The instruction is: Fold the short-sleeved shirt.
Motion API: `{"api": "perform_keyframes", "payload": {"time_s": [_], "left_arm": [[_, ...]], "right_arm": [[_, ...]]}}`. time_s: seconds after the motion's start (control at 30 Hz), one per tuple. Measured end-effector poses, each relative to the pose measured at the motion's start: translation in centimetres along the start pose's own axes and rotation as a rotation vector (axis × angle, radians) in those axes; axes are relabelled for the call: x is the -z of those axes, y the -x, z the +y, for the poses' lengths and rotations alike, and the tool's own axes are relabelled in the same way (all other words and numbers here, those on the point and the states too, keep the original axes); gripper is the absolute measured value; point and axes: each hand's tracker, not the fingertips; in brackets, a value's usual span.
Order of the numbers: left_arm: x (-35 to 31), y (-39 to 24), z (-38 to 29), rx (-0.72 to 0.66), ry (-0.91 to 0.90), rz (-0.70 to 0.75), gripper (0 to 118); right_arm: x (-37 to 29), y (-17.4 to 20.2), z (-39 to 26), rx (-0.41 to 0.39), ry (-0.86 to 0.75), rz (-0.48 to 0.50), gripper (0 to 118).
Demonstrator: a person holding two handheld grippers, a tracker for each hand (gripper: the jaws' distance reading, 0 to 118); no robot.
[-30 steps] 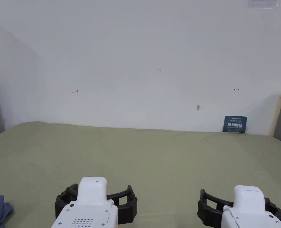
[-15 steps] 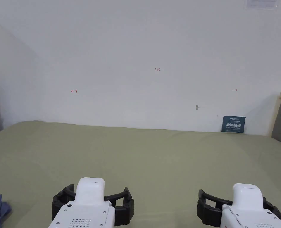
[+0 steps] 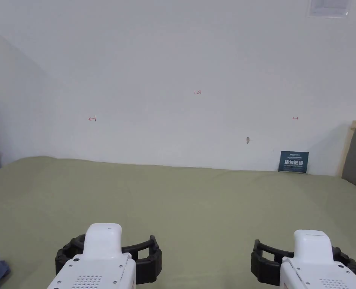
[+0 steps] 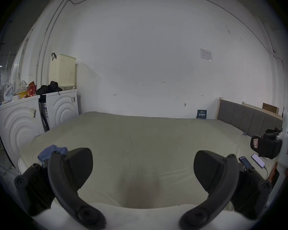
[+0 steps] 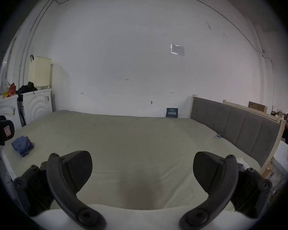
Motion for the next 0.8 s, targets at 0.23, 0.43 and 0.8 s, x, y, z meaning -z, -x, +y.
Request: {"api": "perform_keyframes", "payload": {"time_s": [0.23,0.43,0.8], "left_arm": [[0.6,-0.2,0.8,-0.009,0.012,0.034,118],[0.6,-0.2,1.2,-0.036,-0.004,0.033,118],[1.1,-1.0,0.4,-0.028,0.027,0.009,118]], "right_arm": [[0.3,-0.2,1.1,0.042,0.011,0.014,118],[0.6,-0.7,1.3,0.093,0.049,0.046,118],[1.6,-0.6,0.8,0.081,0.144,-0.002,118]]}}
